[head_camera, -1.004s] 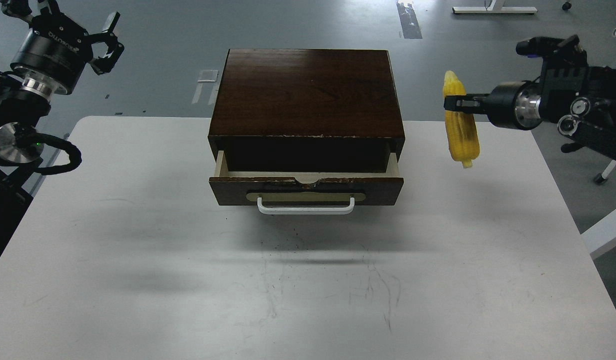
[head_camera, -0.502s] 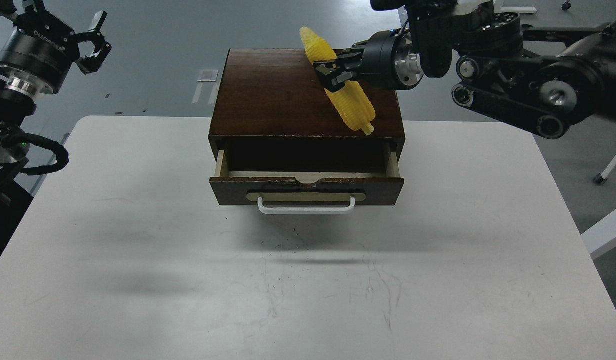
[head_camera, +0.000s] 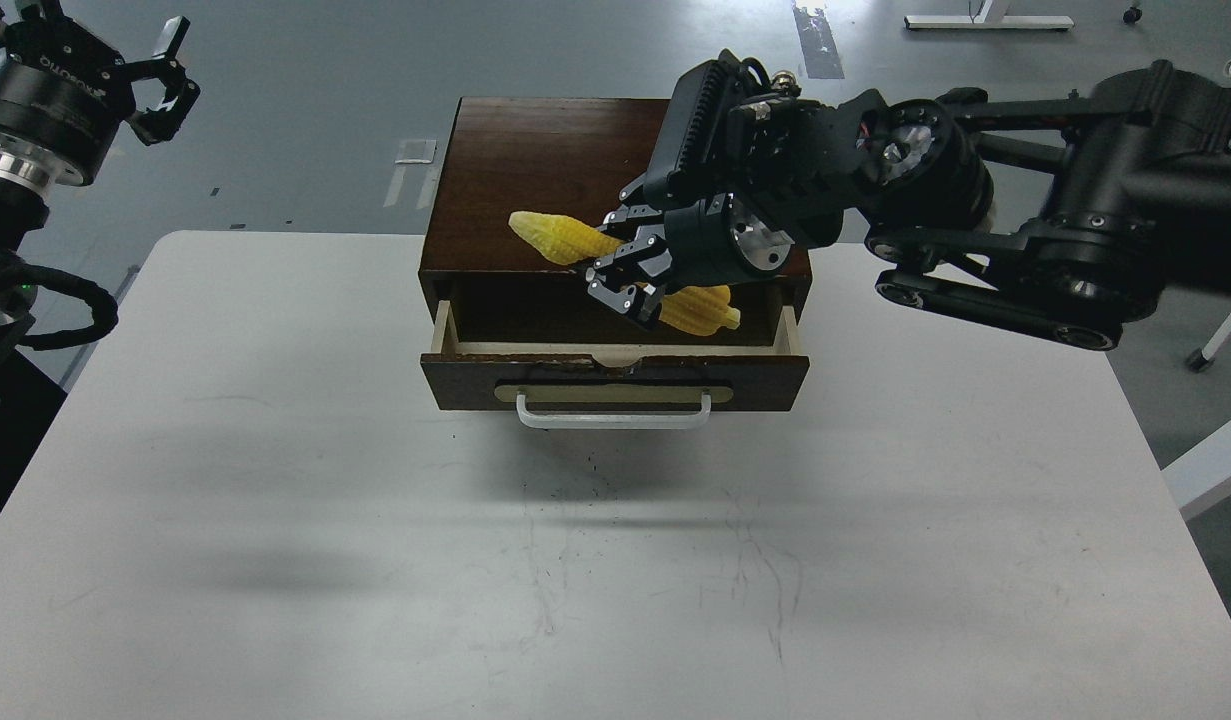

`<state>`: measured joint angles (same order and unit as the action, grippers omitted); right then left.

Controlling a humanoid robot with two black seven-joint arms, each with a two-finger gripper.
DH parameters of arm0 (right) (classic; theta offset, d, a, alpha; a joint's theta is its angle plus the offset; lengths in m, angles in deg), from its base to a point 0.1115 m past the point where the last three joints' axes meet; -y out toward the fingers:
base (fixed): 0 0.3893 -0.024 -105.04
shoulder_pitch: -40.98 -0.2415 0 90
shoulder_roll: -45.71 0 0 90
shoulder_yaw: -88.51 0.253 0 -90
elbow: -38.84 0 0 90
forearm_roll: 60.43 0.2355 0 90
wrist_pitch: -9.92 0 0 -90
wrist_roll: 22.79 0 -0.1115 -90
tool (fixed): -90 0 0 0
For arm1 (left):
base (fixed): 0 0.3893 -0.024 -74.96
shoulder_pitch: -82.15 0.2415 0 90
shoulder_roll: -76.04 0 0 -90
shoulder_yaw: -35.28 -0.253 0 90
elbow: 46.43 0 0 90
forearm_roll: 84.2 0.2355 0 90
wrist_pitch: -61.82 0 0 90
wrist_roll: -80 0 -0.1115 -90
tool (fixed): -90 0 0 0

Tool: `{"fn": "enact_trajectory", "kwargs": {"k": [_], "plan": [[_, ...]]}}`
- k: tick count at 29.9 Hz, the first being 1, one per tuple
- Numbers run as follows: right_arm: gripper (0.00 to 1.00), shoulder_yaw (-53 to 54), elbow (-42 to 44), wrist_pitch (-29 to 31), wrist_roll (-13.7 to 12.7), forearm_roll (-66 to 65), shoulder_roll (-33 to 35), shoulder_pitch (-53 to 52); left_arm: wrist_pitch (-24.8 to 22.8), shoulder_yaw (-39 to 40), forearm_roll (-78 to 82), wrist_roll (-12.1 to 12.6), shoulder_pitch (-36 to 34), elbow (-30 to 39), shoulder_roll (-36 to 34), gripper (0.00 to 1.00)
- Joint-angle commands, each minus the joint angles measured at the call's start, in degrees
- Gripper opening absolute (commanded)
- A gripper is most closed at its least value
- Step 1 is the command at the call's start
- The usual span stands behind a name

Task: Put corn in drawer with both arms
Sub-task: 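Lift the corn over the box and lower it into the open drawer, then open the right gripper to release the corn in the drawer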

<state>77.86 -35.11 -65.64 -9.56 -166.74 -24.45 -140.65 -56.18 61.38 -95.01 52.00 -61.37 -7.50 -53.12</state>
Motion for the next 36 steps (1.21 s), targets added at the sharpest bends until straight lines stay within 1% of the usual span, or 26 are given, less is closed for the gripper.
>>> {"fn": "enact_trajectory", "kwargs": {"k": [1,6,8,12,17,19,20,21,28,29,31,33,36], "plan": [[0.02,-0.25,0.29,-0.03,0.04,-2.41,-0.07,0.40,0.00,0.00,-0.01,0.00,0.09,0.00,-0.12,0.98],[0.03,-0.25,-0.05,-0.73,0.04,-5.48,-0.15,0.84,0.00,0.00,-0.01,0.00,0.09,0.00,-0.12,0.98],[0.07,-0.25,-0.06,-1.26,0.04,-6.45,-0.15,1.46,0.00,0.00,-0.01,0.00,0.00,0.00,-0.12,0.98],[0.17,-0.25,-0.06,-1.35,0.04,-6.72,-0.24,1.89,0.00,0.00,-0.01,0.00,0.00,0.00,-0.39,0.98],[0.20,-0.34,0.12,-1.35,0.04,-6.72,-0.95,2.25,0.00,0.00,-0.01,0.00,0.00,0.00,-0.92,0.98],[0.32,-0.25,0.12,-1.35,-0.05,-6.72,-1.03,2.42,0.00,0.00,-0.01,0.00,0.00,0.00,-1.09,0.98],[0.36,-0.25,0.12,-1.35,-0.05,-6.72,-1.03,2.51,0.00,0.00,-0.01,0.00,0.00,0.00,-1.18,0.98],[0.42,-0.25,0.21,-1.35,-0.05,-6.72,-1.03,2.77,0.00,0.00,-0.09,0.00,0.00,0.00,-1.35,0.98],[0.44,-0.25,0.38,-1.43,-0.31,-6.72,-1.03,3.13,0.00,0.00,-0.09,0.00,0.00,0.00,-1.44,0.98],[0.47,-0.25,0.38,-1.43,-0.31,-6.72,-1.12,3.13,0.00,0.00,-0.09,0.00,0.00,0.00,-1.44,0.98],[0.48,-0.16,0.30,-1.43,-0.31,-6.72,-1.12,3.13,0.00,0.00,-0.09,0.00,0.00,0.00,-1.44,0.98],[0.56,-0.07,0.12,-1.43,-0.31,-6.63,-1.12,3.04,0.00,0.00,-0.09,0.00,0.00,0.00,-1.44,0.98],[0.58,-0.07,-0.14,-1.43,-0.31,-6.54,-1.12,2.86,0.00,0.00,-0.09,0.00,0.00,0.00,-1.44,0.98]]}}
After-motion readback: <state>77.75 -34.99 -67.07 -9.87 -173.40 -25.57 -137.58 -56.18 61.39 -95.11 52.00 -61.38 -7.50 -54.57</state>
